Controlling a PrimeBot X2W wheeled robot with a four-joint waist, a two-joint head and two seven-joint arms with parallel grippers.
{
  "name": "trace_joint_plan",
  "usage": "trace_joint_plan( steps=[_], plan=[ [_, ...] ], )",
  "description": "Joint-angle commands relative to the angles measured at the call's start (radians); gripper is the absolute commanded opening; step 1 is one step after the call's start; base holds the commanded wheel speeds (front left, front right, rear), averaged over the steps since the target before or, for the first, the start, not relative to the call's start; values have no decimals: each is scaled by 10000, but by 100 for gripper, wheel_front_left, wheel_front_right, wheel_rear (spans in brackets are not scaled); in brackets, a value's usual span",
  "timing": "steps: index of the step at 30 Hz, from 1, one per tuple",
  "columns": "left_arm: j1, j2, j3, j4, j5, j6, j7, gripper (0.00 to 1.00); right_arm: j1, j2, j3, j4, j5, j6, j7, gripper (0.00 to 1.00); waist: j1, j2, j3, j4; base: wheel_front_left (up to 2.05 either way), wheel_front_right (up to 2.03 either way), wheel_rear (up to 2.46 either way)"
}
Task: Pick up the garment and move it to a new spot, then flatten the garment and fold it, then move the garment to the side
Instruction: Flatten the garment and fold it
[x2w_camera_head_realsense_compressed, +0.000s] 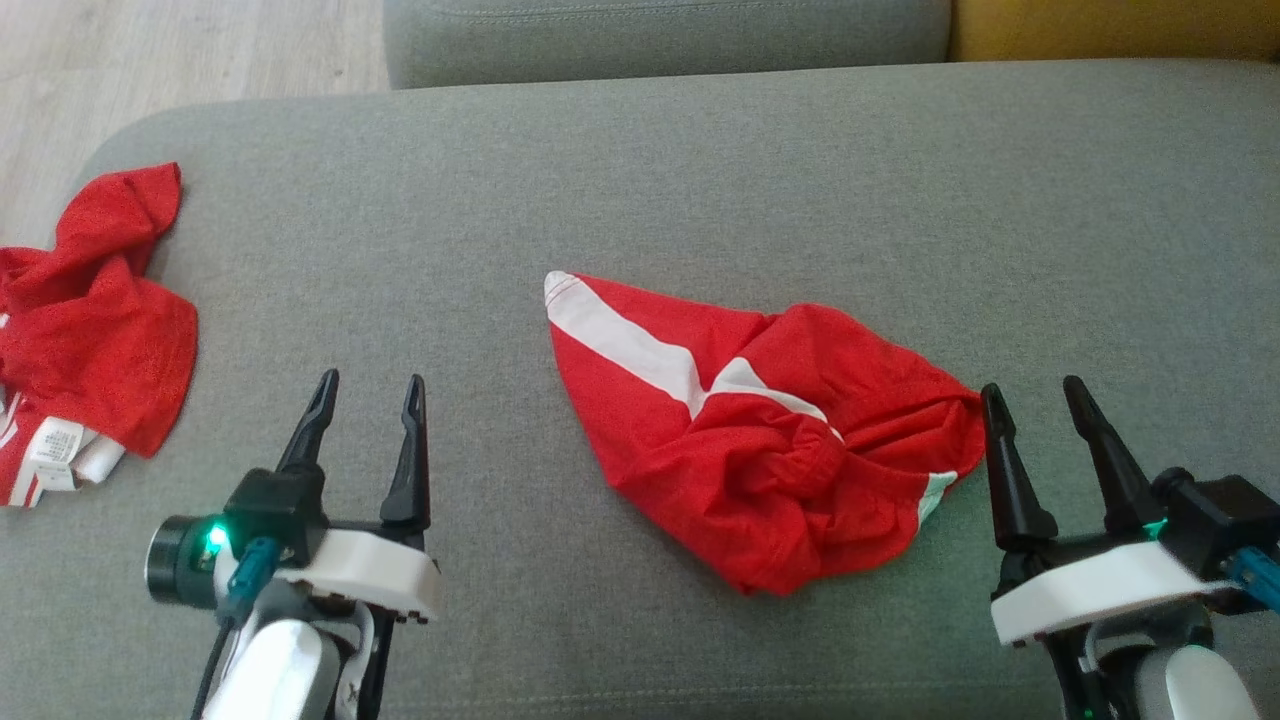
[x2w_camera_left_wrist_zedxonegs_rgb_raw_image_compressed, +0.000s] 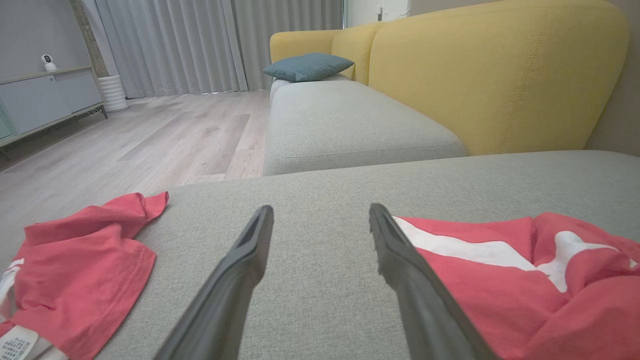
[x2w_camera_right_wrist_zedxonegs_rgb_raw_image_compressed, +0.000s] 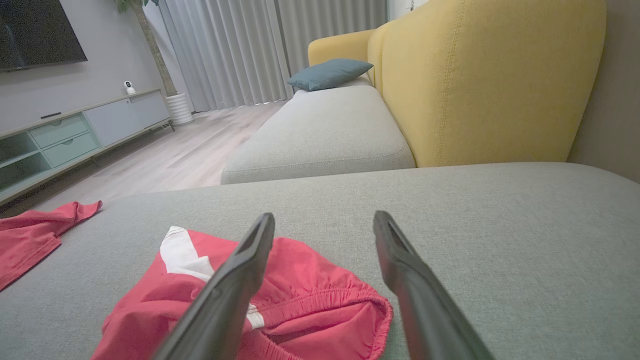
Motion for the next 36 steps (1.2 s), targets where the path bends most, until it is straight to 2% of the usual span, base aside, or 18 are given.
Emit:
trace_joint_plan(
  steps=[1, 18, 27, 36],
  plan=[
    [-315, 234, 391, -359, -14, 77, 8, 100, -260, -39, 198, -381, -74, 75, 29, 100, 0, -1, 12, -3, 0, 0, 0],
    [-508, 256, 266, -406, -43, 146, 26, 100, -476, -157, 313, 94, -217, 75, 453, 100, 0, -1, 277, 62, 0, 0, 0],
    [-1189, 123, 76, -473, 82, 37, -60, 100, -2380, -1129, 1223, 2244, -147, 75, 940, 100, 0, -1, 1263, 436, 0, 0, 0],
    [-1564, -91, 44, -257, 98, -13, -182, 100, -3831, -1578, 1931, 4527, 3, 75, 1718, 100, 0, -1, 1730, 771, 0, 0, 0]
  ],
)
